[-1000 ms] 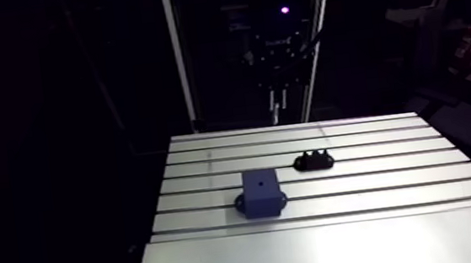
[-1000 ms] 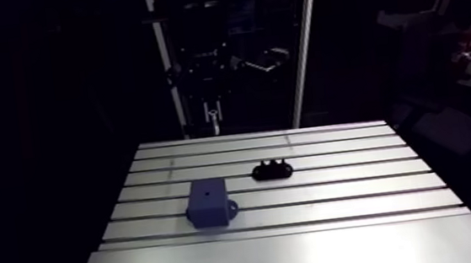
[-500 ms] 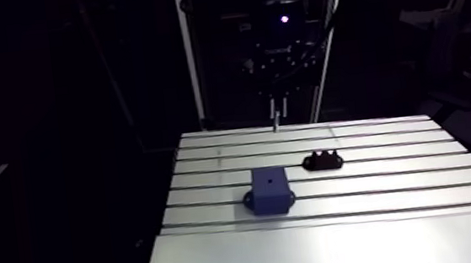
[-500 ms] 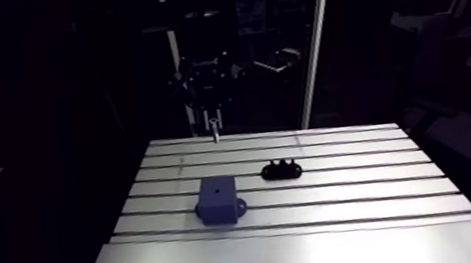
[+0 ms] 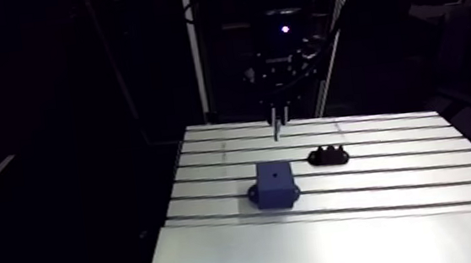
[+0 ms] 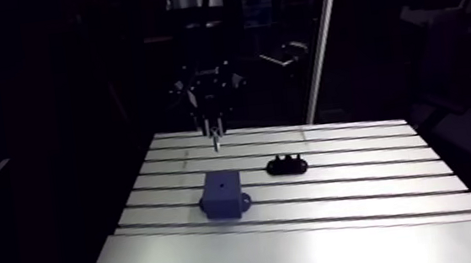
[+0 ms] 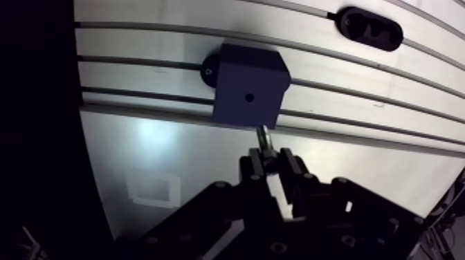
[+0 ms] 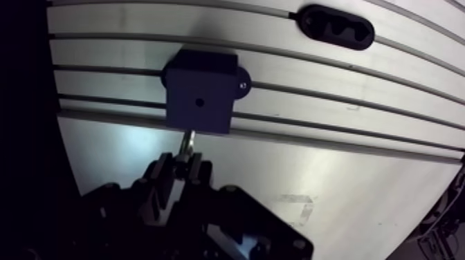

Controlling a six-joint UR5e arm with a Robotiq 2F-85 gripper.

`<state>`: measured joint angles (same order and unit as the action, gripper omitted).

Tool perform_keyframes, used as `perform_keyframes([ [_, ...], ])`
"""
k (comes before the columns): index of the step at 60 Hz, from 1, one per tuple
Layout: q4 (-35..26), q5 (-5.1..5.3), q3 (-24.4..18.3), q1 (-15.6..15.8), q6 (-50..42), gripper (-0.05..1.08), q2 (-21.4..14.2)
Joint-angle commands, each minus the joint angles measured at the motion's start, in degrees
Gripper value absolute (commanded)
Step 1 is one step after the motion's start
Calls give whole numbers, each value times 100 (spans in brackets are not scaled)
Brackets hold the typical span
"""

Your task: Pick up the M10 bolt and insert it into the hole until fully seated.

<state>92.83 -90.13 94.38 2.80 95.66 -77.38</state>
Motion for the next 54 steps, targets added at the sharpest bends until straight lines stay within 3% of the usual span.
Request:
perform_keyframes([
  [1, 20, -18, 16, 60, -8, 108, 77],
  [6, 27, -56, 7, 79, -16, 108, 87],
  [10, 54, -210, 14, 119, -68, 108, 104],
  [14, 55, -262, -2, 157, -78, 108, 105],
  [54, 131, -236, -5, 159, -69, 108, 271],
])
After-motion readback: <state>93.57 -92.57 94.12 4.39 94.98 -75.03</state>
